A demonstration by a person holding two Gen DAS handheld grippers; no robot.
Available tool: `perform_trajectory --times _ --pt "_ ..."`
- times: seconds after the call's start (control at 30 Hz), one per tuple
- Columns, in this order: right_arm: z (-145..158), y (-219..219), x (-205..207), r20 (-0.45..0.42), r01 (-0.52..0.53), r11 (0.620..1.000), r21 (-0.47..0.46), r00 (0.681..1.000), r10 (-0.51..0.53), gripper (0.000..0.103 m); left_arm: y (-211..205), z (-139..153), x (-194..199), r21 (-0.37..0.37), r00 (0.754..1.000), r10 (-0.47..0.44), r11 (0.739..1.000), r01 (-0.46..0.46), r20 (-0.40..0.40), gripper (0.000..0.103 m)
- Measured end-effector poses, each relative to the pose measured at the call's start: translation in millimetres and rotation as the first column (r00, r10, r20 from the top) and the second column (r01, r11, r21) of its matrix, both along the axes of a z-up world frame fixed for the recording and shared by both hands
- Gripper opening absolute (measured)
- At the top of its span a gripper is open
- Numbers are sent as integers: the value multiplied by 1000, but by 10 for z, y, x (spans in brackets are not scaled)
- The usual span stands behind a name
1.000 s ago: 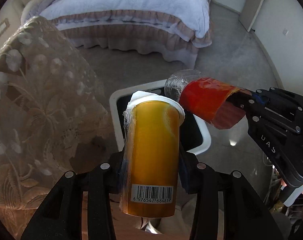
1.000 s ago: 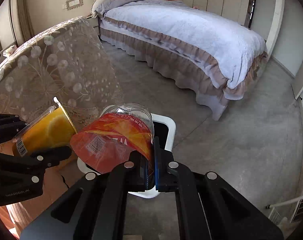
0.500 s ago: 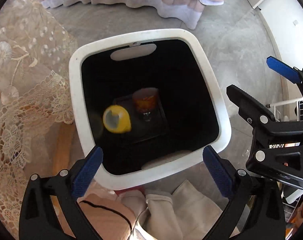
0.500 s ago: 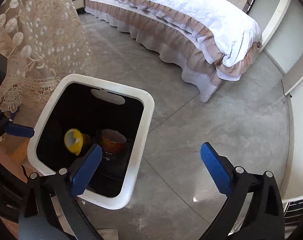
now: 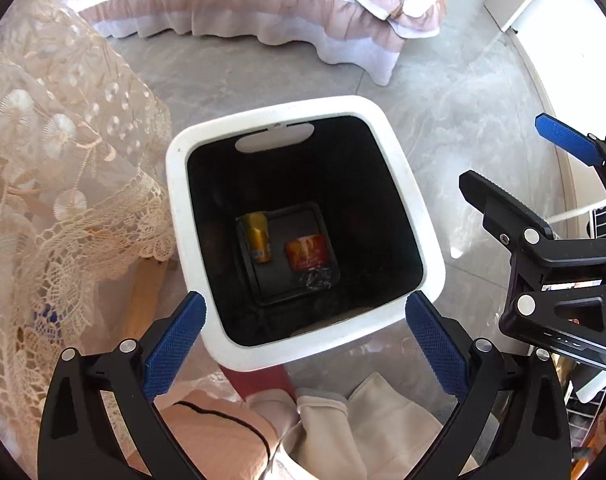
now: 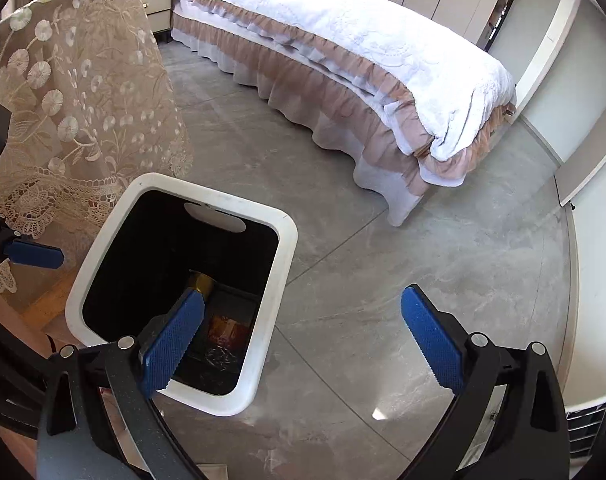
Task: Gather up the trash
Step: 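Carry the cup and bottle over the white bin and open both tools, then move both open tools back over the table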
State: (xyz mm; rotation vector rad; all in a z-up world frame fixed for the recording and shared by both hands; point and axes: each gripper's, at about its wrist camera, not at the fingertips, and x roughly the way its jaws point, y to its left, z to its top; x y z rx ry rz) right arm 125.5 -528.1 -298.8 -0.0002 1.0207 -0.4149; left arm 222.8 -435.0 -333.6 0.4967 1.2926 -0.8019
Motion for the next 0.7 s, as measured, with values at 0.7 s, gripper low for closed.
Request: perform_trajectory --times 0.7 --pt "1527 665 -448 353 -111 988 -107 925 142 98 850 1723 -612 -211 881 181 973 -95 437 98"
